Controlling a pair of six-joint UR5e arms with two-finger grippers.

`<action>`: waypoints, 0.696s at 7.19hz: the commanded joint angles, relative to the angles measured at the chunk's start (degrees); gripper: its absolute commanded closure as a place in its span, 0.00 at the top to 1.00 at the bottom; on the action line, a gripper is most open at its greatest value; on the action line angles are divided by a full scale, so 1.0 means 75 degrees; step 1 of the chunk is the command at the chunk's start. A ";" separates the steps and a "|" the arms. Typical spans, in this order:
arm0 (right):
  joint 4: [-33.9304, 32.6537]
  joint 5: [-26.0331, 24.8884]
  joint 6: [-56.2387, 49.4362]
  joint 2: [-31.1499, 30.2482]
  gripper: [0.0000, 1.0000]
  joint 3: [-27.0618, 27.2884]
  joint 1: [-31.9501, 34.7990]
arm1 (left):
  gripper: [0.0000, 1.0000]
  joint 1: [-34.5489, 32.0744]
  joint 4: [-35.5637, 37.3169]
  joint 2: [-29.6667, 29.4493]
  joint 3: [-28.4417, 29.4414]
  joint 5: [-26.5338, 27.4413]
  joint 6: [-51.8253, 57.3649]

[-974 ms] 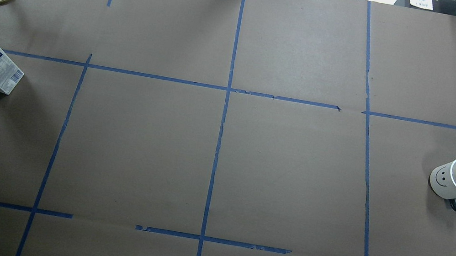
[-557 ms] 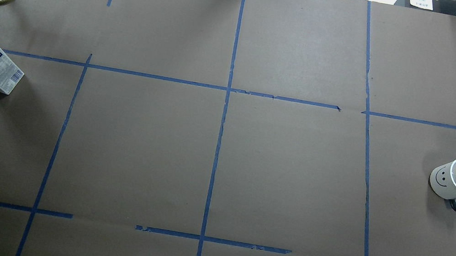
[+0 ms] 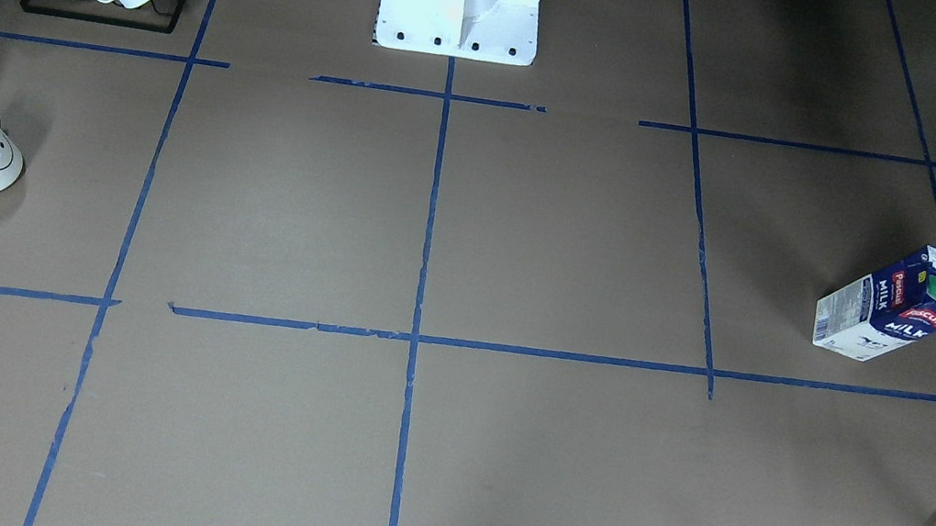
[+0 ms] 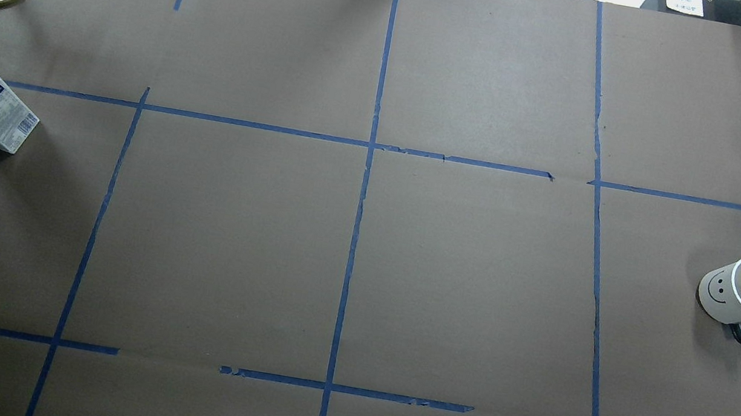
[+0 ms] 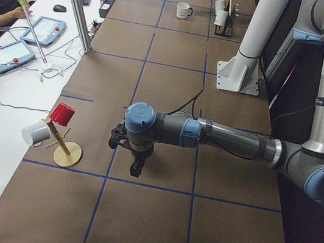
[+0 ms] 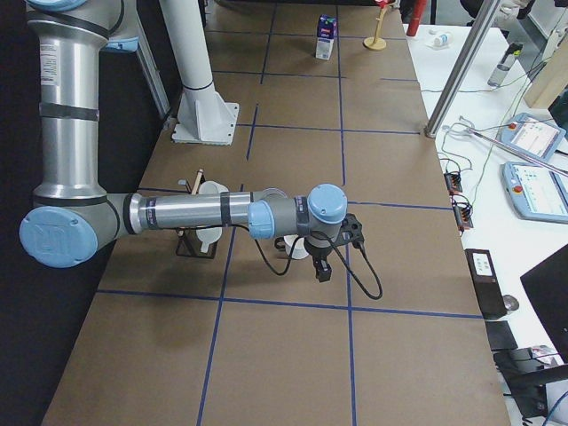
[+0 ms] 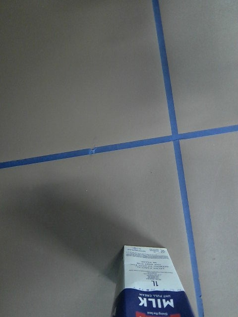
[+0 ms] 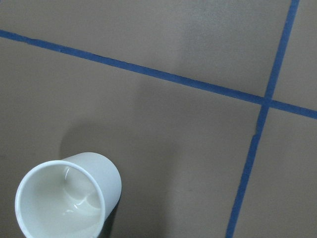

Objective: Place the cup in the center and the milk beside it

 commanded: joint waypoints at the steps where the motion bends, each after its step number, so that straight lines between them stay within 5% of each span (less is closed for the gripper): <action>1: 0.2134 -0.0649 0.3076 -0.0321 0.95 -0.0011 -0.1265 | 1.00 0.0000 -0.0013 0.0006 -0.0009 0.0000 0.0002; 3: 0.3092 -0.1204 0.3703 -0.0522 0.92 -0.0452 -0.1962 | 1.00 0.0000 -0.0013 0.0006 -0.0009 0.0000 0.0002; 4: 0.3256 -0.1181 0.3760 -0.0522 0.69 -0.0525 -0.2091 | 1.00 0.0000 -0.0013 0.0006 -0.0021 0.0000 -0.0010; 5: 0.3281 -0.1169 0.3714 -0.0533 0.24 -0.0515 -0.2092 | 1.00 0.0000 -0.0013 0.0006 -0.0009 0.0000 -0.0010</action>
